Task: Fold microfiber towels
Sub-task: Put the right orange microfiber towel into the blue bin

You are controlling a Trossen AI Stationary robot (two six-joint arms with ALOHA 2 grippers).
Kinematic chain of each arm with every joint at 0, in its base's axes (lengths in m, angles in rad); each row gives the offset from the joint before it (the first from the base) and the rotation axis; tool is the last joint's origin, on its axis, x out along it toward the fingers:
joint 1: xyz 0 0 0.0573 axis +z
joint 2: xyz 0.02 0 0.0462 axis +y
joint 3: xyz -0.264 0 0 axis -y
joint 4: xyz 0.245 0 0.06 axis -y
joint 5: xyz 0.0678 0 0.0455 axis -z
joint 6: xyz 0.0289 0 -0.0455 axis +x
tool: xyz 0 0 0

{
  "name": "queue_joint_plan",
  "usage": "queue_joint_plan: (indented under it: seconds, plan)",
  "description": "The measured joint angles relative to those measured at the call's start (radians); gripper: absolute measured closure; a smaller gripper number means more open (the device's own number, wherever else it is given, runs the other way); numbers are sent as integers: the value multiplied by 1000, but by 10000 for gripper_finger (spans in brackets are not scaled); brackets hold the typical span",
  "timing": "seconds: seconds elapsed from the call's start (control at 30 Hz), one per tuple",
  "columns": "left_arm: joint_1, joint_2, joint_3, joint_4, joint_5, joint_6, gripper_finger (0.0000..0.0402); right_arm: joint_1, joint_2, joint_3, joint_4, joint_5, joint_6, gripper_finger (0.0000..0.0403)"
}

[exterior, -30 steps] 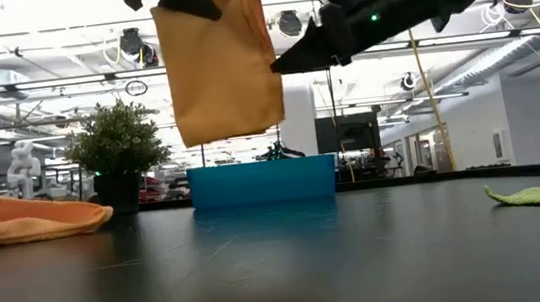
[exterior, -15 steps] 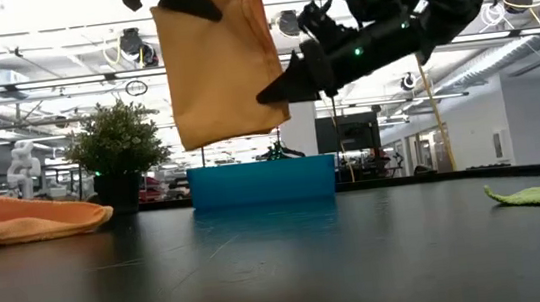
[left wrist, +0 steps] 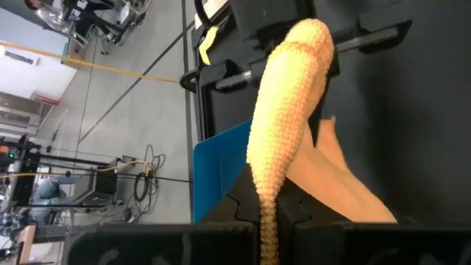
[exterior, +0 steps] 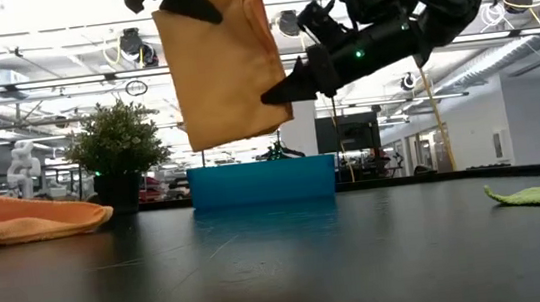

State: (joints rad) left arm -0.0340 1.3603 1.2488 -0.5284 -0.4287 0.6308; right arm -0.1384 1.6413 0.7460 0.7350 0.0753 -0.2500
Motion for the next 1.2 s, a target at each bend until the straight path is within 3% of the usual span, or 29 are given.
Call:
queue_joint_plan:
  seconds: [0.3, 0.47, 0.6, 0.7, 0.93, 1.2]
  plan:
    - [172, -3, -33, 43, 74, 5, 401, -47, -128, 0, -120, 237, -156, 400]
    - [290, -3, -114, 219, 124, 26, 401, -112, -164, 1, -180, 265, -190, 401]
    - [383, -3, -181, 350, 237, 23, 398, -162, -164, 1, -205, 259, -193, 402]
    - [432, -3, -223, 404, 287, 14, 365, -185, -164, 1, -206, 258, -201, 402]
    - [509, -3, -266, 481, 267, -4, 268, -236, -164, 56, -229, 206, -214, 402]
    - [520, -3, -266, 473, 290, -29, 237, -242, -164, 164, -318, 185, -233, 402]
